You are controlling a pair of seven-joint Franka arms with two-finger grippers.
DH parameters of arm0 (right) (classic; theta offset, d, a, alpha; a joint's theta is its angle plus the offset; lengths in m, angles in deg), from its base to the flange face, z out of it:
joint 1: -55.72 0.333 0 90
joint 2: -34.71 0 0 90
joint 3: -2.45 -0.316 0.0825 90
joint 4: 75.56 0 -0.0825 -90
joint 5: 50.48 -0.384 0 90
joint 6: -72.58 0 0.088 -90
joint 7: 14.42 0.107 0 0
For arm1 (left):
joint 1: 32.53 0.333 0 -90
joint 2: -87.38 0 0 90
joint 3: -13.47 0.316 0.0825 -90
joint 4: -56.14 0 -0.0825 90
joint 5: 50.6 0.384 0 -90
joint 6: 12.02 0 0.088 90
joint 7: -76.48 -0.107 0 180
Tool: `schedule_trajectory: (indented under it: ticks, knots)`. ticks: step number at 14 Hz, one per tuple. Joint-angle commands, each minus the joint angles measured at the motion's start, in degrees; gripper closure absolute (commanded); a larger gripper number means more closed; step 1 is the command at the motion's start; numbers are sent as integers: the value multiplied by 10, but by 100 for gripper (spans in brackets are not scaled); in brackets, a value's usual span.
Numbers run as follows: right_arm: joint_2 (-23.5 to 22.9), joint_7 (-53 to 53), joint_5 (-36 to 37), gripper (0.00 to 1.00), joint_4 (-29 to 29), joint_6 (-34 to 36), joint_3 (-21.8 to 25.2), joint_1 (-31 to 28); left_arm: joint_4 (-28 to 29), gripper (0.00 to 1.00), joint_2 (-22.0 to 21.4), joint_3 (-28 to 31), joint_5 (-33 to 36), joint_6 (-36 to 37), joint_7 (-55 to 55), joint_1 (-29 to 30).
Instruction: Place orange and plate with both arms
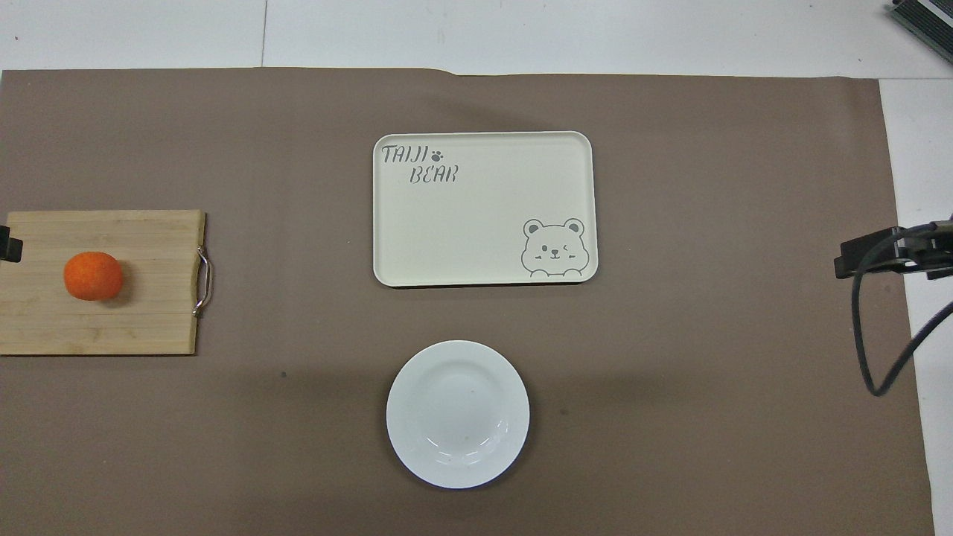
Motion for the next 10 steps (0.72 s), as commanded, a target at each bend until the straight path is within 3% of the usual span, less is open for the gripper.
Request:
schedule_trajectory:
  ticks: [1, 6, 10]
  knots:
    - [-2, -11, 2, 0, -4, -5, -2, -3, 14, 0, -10, 1, -7, -16, 0, 1]
    - [-2, -11, 2, 0, -4, -5, -2, -3, 14, 0, -6, 2, -7, -24, -1, 9]
    - [-2, -11, 2, 0, -5, -5, -1, -3, 17, 0, 29, 2, -5, -62, -3, 34]
